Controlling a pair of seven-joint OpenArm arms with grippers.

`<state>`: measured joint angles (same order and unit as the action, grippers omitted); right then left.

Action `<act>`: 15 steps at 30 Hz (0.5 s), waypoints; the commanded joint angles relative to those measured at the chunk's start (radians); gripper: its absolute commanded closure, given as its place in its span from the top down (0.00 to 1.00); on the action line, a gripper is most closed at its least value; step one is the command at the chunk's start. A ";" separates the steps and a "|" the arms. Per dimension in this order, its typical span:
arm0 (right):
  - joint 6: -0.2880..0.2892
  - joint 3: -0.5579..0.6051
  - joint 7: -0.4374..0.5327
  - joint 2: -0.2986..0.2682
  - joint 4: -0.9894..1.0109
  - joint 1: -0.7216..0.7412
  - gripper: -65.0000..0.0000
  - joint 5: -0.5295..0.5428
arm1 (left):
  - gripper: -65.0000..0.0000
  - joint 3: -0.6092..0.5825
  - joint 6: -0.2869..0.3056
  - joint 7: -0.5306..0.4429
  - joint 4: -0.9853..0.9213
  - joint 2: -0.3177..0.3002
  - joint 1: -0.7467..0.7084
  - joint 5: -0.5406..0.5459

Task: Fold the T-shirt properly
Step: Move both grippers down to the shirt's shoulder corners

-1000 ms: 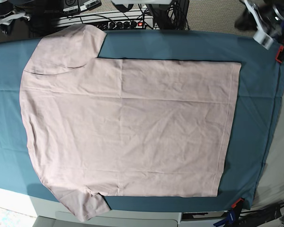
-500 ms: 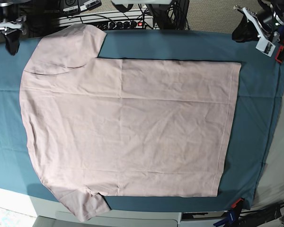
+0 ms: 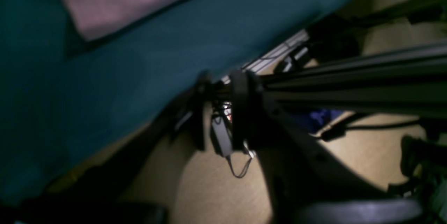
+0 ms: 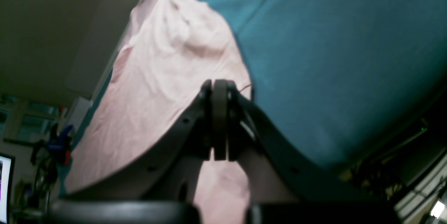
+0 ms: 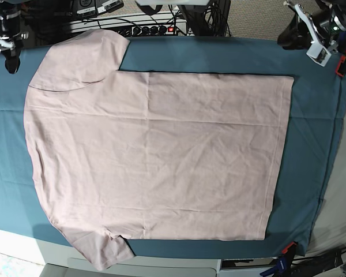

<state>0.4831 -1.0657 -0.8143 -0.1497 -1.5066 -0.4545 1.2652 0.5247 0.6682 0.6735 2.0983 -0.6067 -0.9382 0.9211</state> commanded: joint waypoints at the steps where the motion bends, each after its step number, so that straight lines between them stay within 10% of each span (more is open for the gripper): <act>1: 0.011 -0.008 0.013 -0.029 0.000 -0.005 0.00 0.021 | 0.19 0.008 0.011 -0.016 0.012 -0.010 -0.009 0.013; 6: 0.022 -0.007 0.011 -0.057 0.009 -0.015 0.00 -0.045 | 0.19 0.008 0.010 -0.032 0.012 -0.008 -0.009 -0.039; 10: 0.063 -0.007 0.042 -0.061 0.009 -0.031 0.47 -0.061 | 0.19 0.008 0.010 -0.046 0.012 -0.008 -0.008 -0.066; 15: -0.020 -0.007 0.004 -0.058 0.009 -0.026 0.49 -0.103 | 0.19 0.008 0.010 -0.044 0.012 -0.008 0.004 -0.066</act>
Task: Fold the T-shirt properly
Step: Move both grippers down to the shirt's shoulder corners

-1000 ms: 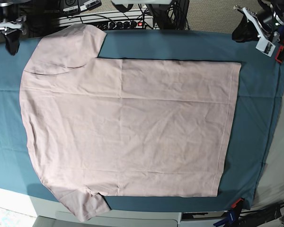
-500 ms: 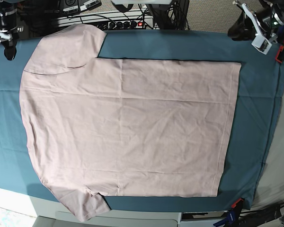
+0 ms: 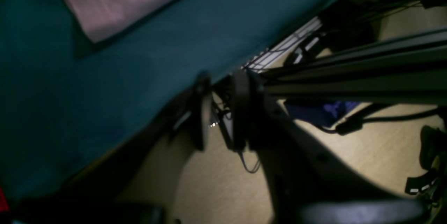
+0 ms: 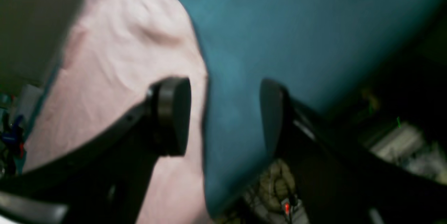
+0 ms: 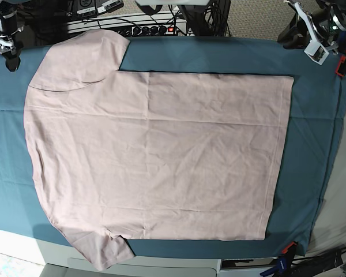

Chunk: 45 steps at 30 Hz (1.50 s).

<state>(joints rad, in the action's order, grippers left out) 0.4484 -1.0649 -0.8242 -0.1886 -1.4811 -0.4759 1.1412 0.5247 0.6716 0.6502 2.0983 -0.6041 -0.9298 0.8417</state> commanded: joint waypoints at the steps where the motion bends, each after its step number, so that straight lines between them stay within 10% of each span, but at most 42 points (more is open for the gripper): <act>1: 0.015 -0.008 -0.004 -0.018 -0.016 -0.003 0.49 0.035 | 0.19 0.008 0.007 -0.022 0.012 -0.011 0.000 0.013; 26: 0.019 0.219 -0.042 0.092 -0.013 -0.023 0.44 -0.009 | 0.19 0.008 0.004 -0.022 0.012 -0.011 0.058 -0.005; 30: 0.061 0.220 -0.053 0.092 -0.013 -0.028 0.00 -0.010 | 0.23 0.008 -0.082 -0.021 0.012 -0.011 0.075 -0.020; 36: 0.060 0.220 -0.056 0.092 -0.013 -0.028 0.00 -0.009 | 0.39 0.008 -0.322 0.026 0.002 -0.011 0.163 -0.020; 45: 0.060 0.220 -0.056 0.092 -0.013 -0.028 0.00 -0.010 | 0.39 0.008 -0.331 0.089 -0.278 -0.011 0.320 0.109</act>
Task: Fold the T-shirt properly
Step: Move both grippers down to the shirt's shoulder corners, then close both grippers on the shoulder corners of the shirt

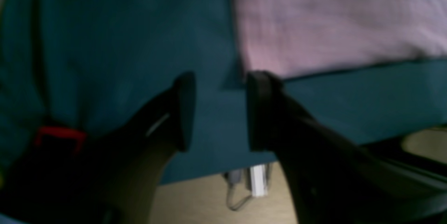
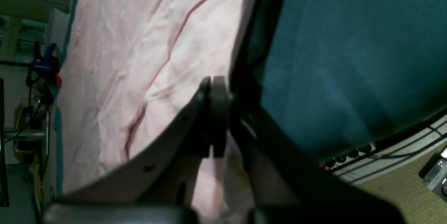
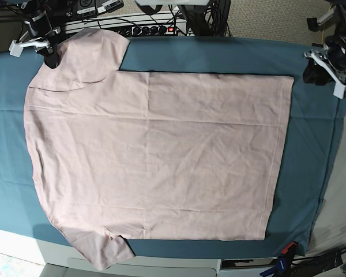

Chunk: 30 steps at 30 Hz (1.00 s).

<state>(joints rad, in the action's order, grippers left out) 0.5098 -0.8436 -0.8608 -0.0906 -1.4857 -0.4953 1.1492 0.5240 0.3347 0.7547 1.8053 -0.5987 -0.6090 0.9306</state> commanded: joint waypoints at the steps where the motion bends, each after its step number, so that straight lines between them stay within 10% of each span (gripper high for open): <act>1: -0.001 -0.002 -0.019 -0.006 -0.008 -0.008 0.00 -0.018 | 0.39 0.008 0.006 -0.009 -0.012 -0.016 0.007 0.042; 30: -0.001 -0.002 -0.021 -0.006 -0.008 -0.003 0.00 -0.043 | 0.39 -0.179 0.002 0.013 -0.155 0.054 0.161 0.091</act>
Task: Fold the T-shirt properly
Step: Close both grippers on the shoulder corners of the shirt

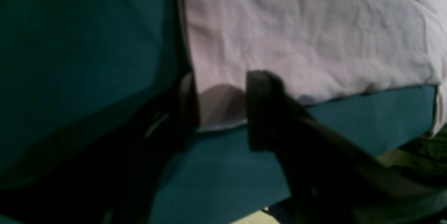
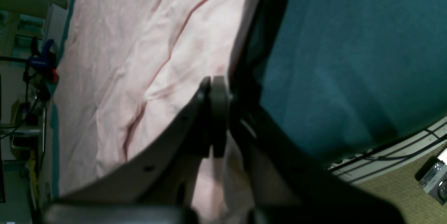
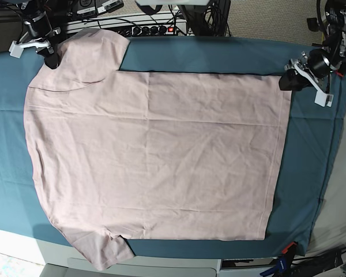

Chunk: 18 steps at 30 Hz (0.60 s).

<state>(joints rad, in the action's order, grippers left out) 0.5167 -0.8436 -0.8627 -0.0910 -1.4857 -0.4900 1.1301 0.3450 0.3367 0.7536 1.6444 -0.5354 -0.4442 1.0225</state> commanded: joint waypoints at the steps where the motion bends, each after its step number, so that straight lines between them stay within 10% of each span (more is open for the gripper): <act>1: -0.008 -0.002 -0.019 -0.006 -0.008 -0.008 0.00 -0.024 | 0.39 -0.003 0.000 0.014 0.006 -0.005 -0.005 -0.001; 11: -0.008 -0.002 -0.019 -0.006 -0.008 -0.009 0.00 -0.024 | 0.37 -0.049 0.004 0.018 0.006 0.012 -0.005 -0.002; 18: -0.008 -0.002 -0.005 -0.006 -0.008 -0.010 0.00 -0.047 | 0.06 -0.049 0.003 0.017 0.006 0.011 -0.005 -0.010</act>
<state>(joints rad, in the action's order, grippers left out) 0.5190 -0.8440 -0.8574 -0.0910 -1.4860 -0.4900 1.1172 0.2955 0.3466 0.7467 1.6447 -0.5144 -0.4431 1.0260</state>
